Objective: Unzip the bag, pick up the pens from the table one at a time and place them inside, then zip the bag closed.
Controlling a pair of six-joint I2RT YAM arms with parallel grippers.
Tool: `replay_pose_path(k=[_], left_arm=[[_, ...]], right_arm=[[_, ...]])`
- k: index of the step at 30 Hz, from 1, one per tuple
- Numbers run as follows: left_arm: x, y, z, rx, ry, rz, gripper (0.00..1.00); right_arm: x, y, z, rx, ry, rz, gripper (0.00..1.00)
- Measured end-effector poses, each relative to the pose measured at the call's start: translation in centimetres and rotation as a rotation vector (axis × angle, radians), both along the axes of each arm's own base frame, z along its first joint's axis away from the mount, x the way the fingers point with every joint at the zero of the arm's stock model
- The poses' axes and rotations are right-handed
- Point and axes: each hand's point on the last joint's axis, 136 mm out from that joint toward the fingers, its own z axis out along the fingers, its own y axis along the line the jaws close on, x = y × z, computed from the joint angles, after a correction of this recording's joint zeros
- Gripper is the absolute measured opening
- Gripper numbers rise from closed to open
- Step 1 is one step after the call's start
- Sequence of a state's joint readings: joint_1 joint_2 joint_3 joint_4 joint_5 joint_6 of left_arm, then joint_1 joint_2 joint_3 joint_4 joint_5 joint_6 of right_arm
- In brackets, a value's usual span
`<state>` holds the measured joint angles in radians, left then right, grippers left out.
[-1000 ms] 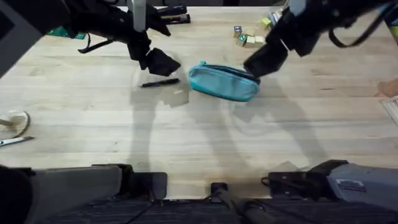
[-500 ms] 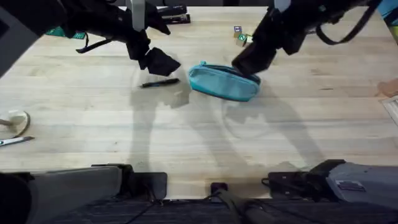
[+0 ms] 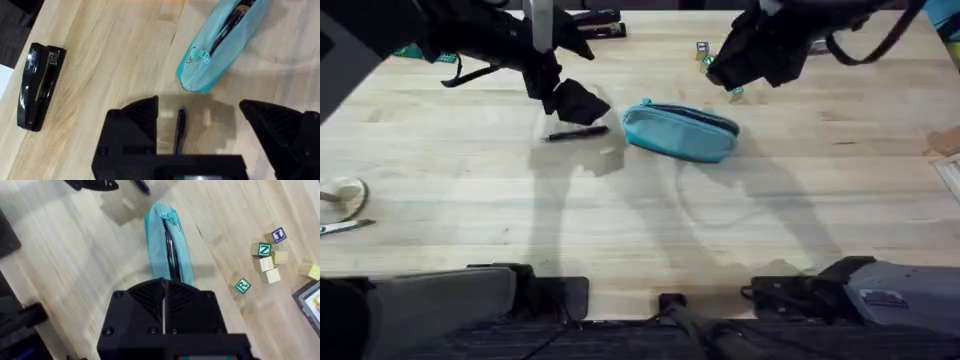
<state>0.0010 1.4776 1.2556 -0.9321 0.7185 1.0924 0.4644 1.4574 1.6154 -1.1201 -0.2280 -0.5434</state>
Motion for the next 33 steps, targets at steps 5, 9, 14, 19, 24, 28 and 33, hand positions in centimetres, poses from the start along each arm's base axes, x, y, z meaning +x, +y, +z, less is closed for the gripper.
replay_pose_path(k=[5, 9, 14, 19, 24, 28, 33], left_arm=[[0.0, 0.0, 0.0, 0.000, 0.000, 0.000, 0.993], [0.0, 0.0, 0.0, 0.000, 0.000, 0.000, 0.993], [0.0, 0.0, 0.0, 0.000, 0.000, 0.000, 0.993], [0.0, 0.0, 0.0, 0.000, 0.000, 0.000, 0.993], [0.0, 0.0, 0.0, 0.000, 0.000, 0.000, 0.993], [0.0, 0.0, 0.0, 0.000, 0.000, 0.000, 0.993], [0.0, 0.0, 0.0, 0.000, 0.000, 0.000, 0.993]], right_arm=[[-0.2, -0.1, -0.3, -0.021, 0.000, 0.033, 0.033], [0.2, 0.1, -1.5, -0.041, 0.032, 0.042, 0.033], [0.8, 0.4, -4.8, -0.087, 0.121, 0.049, 0.033], [1.5, 0.7, -8.5, -0.137, 0.214, 0.066, 0.033], [1.9, 0.9, -11.1, -0.172, 0.276, 0.082, 0.033], [2.5, 1.2, -12.4, -0.180, 0.290, 0.085, 0.033], [3.5, 1.7, -12.8, -0.169, 0.259, 0.084, 0.033]])
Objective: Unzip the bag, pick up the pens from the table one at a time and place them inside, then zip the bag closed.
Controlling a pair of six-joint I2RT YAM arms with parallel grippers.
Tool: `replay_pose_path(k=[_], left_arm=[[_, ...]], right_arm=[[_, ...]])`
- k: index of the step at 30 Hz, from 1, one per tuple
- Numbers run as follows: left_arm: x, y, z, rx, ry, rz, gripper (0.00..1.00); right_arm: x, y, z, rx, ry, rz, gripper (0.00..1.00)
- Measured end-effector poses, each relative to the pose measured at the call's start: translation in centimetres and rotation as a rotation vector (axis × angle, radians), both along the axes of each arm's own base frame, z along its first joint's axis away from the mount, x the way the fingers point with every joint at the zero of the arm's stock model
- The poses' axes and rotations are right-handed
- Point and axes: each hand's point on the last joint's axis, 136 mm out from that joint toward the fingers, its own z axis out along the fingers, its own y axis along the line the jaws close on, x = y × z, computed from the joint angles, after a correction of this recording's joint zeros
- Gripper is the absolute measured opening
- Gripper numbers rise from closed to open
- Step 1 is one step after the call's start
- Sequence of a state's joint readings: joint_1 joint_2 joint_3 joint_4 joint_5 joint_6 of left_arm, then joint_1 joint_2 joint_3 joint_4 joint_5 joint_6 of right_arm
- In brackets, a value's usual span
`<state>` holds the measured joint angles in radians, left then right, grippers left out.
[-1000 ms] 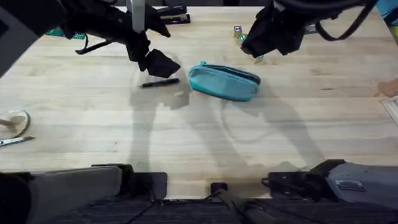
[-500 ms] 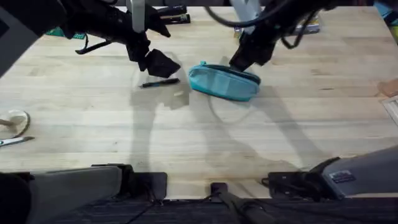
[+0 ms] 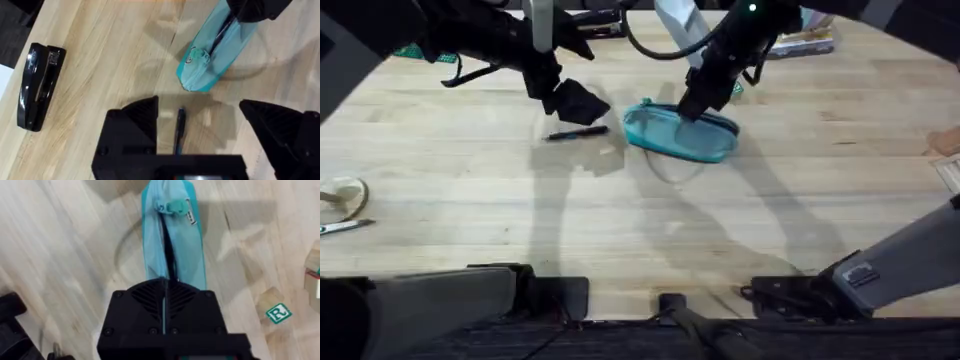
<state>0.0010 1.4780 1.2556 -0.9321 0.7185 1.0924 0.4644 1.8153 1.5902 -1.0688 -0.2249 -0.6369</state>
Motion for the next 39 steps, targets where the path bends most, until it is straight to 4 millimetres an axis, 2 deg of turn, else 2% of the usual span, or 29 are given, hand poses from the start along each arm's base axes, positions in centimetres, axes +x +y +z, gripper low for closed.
replay_pose_path(k=[8, 16, 21, 28, 35, 36, 37, 39], left_arm=[[0.0, 0.0, 0.0, 0.000, 0.000, 0.000, 0.994], [0.0, 0.0, 0.0, 0.000, 0.000, 0.000, 0.993], [0.0, 0.0, 0.0, 0.000, 0.000, 0.000, 0.993], [0.0, 0.0, 0.0, 0.000, 0.000, 0.000, 0.993], [0.0, 0.0, 0.0, 0.000, 0.000, 0.000, 0.994], [0.0, 0.0, 0.0, 0.000, 0.000, 0.000, 0.993], [0.0, 0.0, 0.0, 0.000, 0.000, 0.000, 0.993], [0.0, 0.0, 0.0, 0.000, 0.000, 0.000, 0.993]], right_arm=[[0.9, 0.3, 0.2, 0.018, -0.035, -0.003, 0.033], [1.4, -0.5, -0.1, 0.018, -0.037, -0.027, 0.033], [0.4, -1.2, -1.9, -0.007, 0.016, -0.033, 0.033], [-1.9, -2.1, -6.9, -0.062, 0.153, -0.032, 0.033], [-2.2, -2.0, -7.0, -0.057, 0.164, -0.029, 0.033], [-2.2, -1.9, -7.0, -0.057, 0.164, -0.029, 0.044], [-2.3, -1.9, -7.0, -0.053, 0.170, -0.030, 0.145], [-2.8, -1.7, -6.7, -0.039, 0.185, -0.025, 0.443]])
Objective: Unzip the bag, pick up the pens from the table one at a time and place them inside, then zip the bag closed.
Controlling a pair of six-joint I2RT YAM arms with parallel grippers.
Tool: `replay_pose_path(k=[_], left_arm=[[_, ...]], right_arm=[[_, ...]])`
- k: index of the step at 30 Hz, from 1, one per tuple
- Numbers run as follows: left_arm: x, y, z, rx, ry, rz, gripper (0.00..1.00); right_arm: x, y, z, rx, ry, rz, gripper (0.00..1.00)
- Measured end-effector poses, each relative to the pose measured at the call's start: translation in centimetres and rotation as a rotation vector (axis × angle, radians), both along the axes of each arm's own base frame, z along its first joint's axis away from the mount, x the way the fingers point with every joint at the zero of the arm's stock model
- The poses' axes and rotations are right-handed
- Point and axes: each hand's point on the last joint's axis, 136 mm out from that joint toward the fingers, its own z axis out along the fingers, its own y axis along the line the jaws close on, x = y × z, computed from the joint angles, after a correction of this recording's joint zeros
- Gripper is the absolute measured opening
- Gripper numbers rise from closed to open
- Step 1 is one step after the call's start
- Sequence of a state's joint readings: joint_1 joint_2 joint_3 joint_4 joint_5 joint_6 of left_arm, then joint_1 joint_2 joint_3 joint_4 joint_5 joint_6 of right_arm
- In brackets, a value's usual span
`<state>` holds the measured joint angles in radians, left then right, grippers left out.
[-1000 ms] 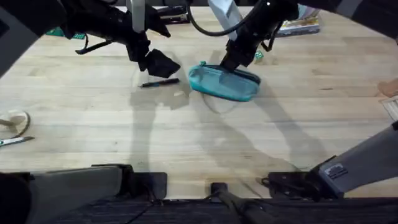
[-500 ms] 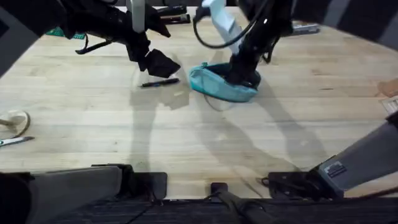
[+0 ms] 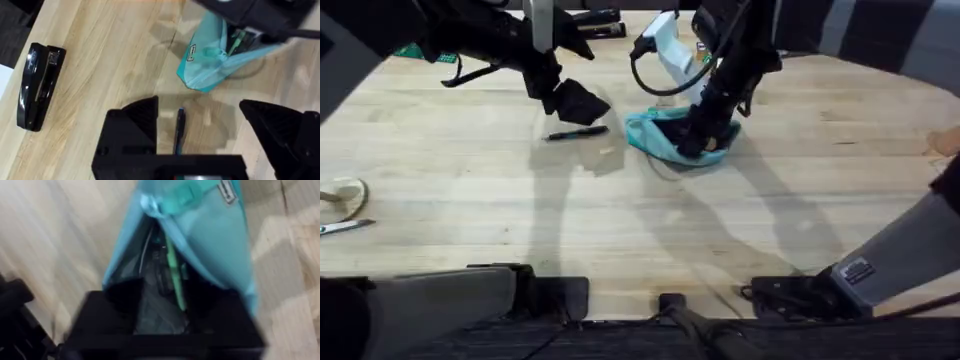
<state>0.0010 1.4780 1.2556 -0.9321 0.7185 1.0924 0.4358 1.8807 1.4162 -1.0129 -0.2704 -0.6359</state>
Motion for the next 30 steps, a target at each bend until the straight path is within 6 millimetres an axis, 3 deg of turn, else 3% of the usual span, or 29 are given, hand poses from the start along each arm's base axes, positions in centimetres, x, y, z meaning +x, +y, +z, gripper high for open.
replay_pose_path(k=[3, 4, 5, 12, 19, 30], left_arm=[[0.0, 0.0, 0.0, 0.000, 0.000, 0.000, 0.993], [0.0, 0.0, 0.0, 0.000, 0.000, 0.000, 0.993], [0.0, 0.0, 0.0, 0.000, 0.000, 0.000, 0.993], [0.0, 0.0, 0.0, 0.000, 0.000, 0.000, 0.993], [0.4, 0.0, 0.2, 0.001, -0.020, 0.000, 0.993], [0.3, 0.3, -0.2, 0.022, -0.009, 0.010, 0.993]], right_arm=[[-0.2, 0.3, 0.8, 0.021, -0.009, 0.003, 0.855], [-0.1, 0.3, 1.1, 0.027, -0.017, 0.005, 0.963], [0.0, 0.4, 1.2, 0.028, -0.025, 0.006, 0.987], [0.3, 0.2, 1.7, 0.025, -0.055, 0.005, 0.998], [-1.1, -1.1, 8.2, 0.055, -0.194, -0.001, 0.998], [-6.1, -3.6, 17.9, 0.162, -0.433, -0.018, 0.998]])
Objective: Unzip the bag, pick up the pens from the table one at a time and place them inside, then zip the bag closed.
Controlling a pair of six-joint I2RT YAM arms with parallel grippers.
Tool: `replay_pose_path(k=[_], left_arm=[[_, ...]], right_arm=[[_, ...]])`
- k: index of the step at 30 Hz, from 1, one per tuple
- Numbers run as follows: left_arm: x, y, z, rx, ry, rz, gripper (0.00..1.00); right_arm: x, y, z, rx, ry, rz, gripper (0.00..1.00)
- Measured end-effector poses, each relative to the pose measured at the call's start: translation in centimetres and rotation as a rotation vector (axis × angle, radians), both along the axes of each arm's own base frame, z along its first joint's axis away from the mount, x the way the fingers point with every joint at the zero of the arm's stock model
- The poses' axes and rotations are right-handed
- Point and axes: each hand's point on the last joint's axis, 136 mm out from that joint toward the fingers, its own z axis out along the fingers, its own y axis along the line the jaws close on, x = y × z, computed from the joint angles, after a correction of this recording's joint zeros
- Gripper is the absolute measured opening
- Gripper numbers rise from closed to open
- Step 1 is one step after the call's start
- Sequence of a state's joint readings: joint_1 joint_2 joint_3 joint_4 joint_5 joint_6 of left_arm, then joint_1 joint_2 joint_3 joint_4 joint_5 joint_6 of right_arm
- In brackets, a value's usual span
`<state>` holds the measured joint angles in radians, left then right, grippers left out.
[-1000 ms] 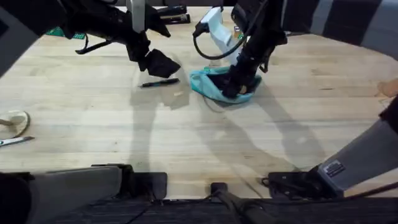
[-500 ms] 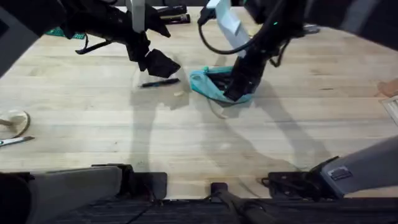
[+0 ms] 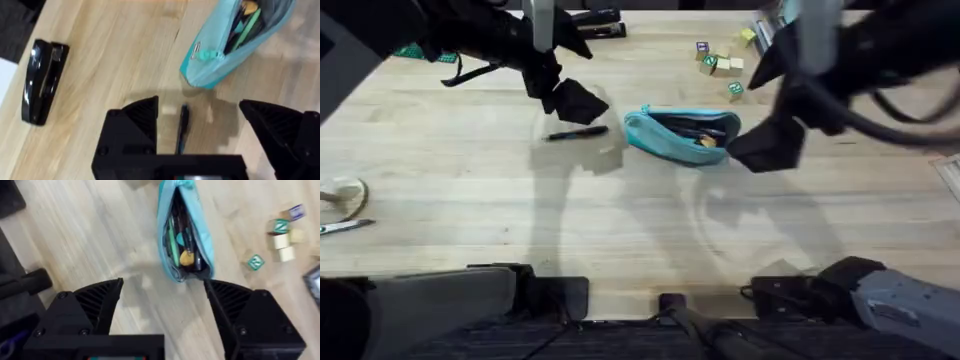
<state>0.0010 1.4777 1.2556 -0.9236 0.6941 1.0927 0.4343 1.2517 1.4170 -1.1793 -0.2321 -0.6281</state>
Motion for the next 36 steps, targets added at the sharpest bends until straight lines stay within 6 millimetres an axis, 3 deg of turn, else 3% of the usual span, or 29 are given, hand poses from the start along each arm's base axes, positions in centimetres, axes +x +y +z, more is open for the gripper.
replay_pose_path(k=[5, 10, 15, 18, 19, 26, 36], left_arm=[[0.1, 1.3, -1.0, 0.085, 0.015, 0.038, 0.993], [0.5, 3.0, -2.0, 0.191, 0.017, 0.085, 0.993], [0.7, 3.9, -3.0, 0.244, 0.041, 0.113, 0.993], [0.7, 4.1, -4.8, 0.253, 0.117, 0.125, 0.993], [0.8, 4.3, -6.9, 0.263, 0.193, 0.141, 0.994], [1.0, 5.4, -9.2, 0.370, 0.238, 0.171, 0.993], [1.5, 3.6, -12.0, 0.536, 0.250, 0.168, 0.992]], right_arm=[[-1.8, -0.8, 3.1, 0.059, -0.106, -0.014, 0.998], [-2.8, -1.3, 4.6, 0.087, -0.160, -0.018, 0.998], [-2.8, -1.3, 4.6, 0.086, -0.159, -0.018, 0.998], [-2.7, -1.3, 4.4, 0.083, -0.152, -0.018, 0.998], [-2.6, -1.2, 4.2, 0.079, -0.143, -0.019, 0.998], [-2.5, -1.1, 4.0, 0.076, -0.137, -0.019, 0.998], [-2.5, -1.2, 4.0, 0.075, -0.136, -0.019, 0.998]])
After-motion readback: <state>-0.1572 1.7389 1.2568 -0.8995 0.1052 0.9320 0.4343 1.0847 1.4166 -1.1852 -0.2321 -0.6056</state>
